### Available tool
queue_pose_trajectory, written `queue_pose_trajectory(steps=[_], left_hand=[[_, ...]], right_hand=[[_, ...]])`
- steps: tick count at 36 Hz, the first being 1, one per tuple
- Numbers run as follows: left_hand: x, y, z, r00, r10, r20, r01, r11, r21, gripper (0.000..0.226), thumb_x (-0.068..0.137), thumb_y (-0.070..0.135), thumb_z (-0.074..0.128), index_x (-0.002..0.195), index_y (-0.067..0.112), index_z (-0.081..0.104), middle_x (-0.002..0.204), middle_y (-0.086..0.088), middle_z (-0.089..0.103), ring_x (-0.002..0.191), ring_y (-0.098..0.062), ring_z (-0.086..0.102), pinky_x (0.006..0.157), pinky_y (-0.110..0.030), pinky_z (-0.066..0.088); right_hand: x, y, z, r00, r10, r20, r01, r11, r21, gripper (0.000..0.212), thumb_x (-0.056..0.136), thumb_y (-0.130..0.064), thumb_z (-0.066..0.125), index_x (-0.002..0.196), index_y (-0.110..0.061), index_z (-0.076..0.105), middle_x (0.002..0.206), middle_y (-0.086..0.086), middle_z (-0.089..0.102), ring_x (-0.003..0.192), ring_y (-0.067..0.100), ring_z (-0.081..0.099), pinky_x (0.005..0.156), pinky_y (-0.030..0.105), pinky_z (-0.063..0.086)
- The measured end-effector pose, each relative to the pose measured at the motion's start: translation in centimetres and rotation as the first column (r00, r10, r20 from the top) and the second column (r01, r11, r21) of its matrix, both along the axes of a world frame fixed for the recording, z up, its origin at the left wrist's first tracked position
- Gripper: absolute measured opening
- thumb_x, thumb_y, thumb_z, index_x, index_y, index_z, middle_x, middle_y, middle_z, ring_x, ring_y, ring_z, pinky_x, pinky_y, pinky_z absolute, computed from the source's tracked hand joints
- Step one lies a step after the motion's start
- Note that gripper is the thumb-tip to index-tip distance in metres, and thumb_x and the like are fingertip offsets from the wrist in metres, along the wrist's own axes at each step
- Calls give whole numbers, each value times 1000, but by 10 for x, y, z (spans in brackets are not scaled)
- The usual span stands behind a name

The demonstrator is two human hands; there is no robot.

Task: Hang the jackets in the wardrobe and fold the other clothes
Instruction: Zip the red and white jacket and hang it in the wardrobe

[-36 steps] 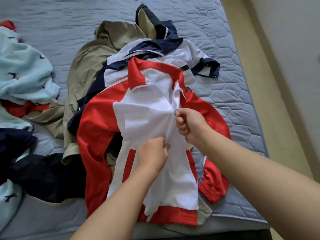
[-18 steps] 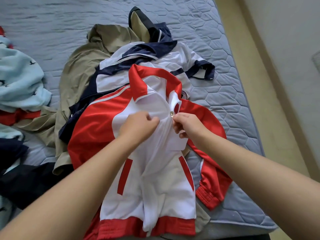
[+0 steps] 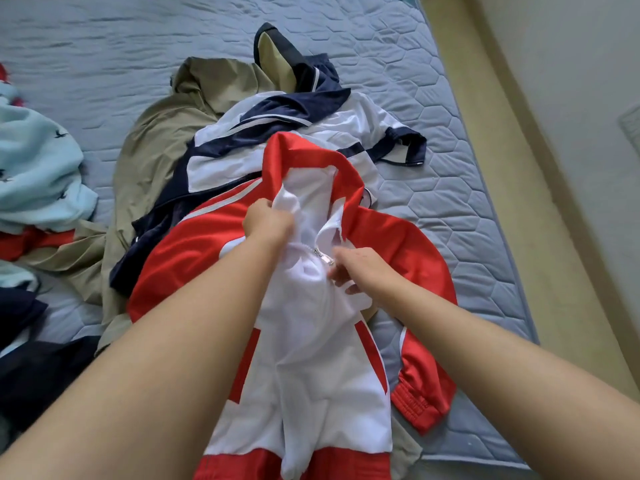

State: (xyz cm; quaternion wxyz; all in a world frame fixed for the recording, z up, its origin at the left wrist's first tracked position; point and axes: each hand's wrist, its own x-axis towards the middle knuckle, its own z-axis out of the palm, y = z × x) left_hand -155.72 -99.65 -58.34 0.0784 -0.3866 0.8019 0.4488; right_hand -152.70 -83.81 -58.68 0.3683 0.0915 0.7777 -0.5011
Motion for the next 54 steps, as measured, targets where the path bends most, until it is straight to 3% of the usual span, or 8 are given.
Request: queue_pose_trajectory(steps=[5, 8, 16, 19, 23, 29, 43, 54], left_hand=[[38, -3, -14, 1000, 18, -11, -16, 986, 167, 33, 78, -2, 47, 106, 12, 57, 82, -3, 57, 86, -27, 57, 82, -39, 49], [62, 0, -12, 991, 135, -4, -124, 920, 371, 46, 70, -12, 38, 110, 4, 54, 81, -9, 54, 80, -26, 54, 76, -41, 49], [99, -1, 14, 959, 282, -38, -146, 602, 785, 22, 70, 18, 62, 89, 9, 59, 80, -11, 54, 77, -27, 52, 76, -39, 49], [105, -7, 18, 927, 376, 0, -188, 463, 867, 39, 89, 37, 57, 117, 11, 64, 109, -9, 68, 104, -28, 63, 93, -46, 50], [115, -16, 29, 914, 405, 21, -175, 347, 921, 26, 91, 25, 54, 102, 7, 69, 96, -12, 73, 86, -25, 71, 69, -37, 60], [120, -30, 100, 879, 476, 10, -228, 402, 887, 5, 86, 14, 56, 84, 10, 59, 82, -7, 58, 83, -21, 59, 84, -37, 51], [205, -45, 411, 768, 492, -409, -65, 696, 715, 17, 87, 14, 63, 70, 12, 59, 51, 2, 61, 43, -9, 59, 40, -17, 44], [352, -25, 538, 455, 670, -586, -248, 728, 639, 21, 88, 31, 63, 92, 12, 68, 81, -3, 71, 72, -17, 69, 68, -31, 55]], right_hand=[[-16, -10, -11, 840, -306, 448, 429, 880, -204, 49, 93, -55, 46, 109, -11, 57, 100, 6, 64, 86, 18, 62, 80, 32, 50], [-15, -26, -17, 759, -355, 545, 525, 829, -192, 42, 94, -50, 50, 93, -9, 56, 90, 9, 66, 81, 22, 64, 74, 33, 54], [-8, -43, -25, 509, -695, 508, 861, 406, -308, 32, 86, 5, 60, 118, 3, 53, 76, 14, 62, 66, 22, 63, 58, 33, 54], [-4, -42, -19, 498, -721, 482, 861, 345, -374, 40, 84, 7, 59, 123, -2, 51, 73, 12, 59, 59, 19, 59, 49, 27, 50], [7, -39, 2, 595, -716, 366, 785, 421, -454, 35, 85, 9, 53, 107, -18, 52, 78, 7, 55, 54, 11, 48, 50, 22, 42], [31, -32, 83, 744, -592, 311, 637, 487, -597, 27, 86, 11, 47, 88, -13, 59, 70, 3, 62, 54, 11, 57, 48, 17, 49], [111, -20, 407, 913, -377, -157, 157, 679, -717, 30, 92, -3, 51, 84, -19, 75, 66, -3, 67, 59, 7, 62, 53, 19, 51], [213, -51, 532, 979, -200, 29, 107, 393, -913, 36, 92, 0, 49, 76, -15, 77, 61, 4, 66, 54, 12, 61, 53, 21, 52]])
